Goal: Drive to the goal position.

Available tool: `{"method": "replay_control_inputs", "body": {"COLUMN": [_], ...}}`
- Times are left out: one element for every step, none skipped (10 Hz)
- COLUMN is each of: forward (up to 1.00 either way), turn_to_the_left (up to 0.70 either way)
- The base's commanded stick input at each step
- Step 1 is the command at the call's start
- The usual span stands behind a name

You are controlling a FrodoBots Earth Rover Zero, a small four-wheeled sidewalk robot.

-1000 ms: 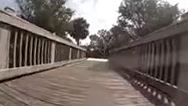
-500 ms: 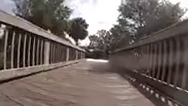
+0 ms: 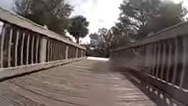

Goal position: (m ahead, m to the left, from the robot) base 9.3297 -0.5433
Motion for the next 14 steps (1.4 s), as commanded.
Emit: {"method": "replay_control_inputs", "body": {"forward": [0.70, 0.70, 0.70, 0.70, 0.70, 0.70, 0.70, 0.70, 0.70, 0.70, 0.70, 0.70, 0.70, 0.70], "turn_to_the_left": [0.00, 0.00, 0.00, 0.00, 0.00, 0.00, 0.00, 0.00, 0.00, 0.00, 0.00, 0.00, 0.00, 0.00]}}
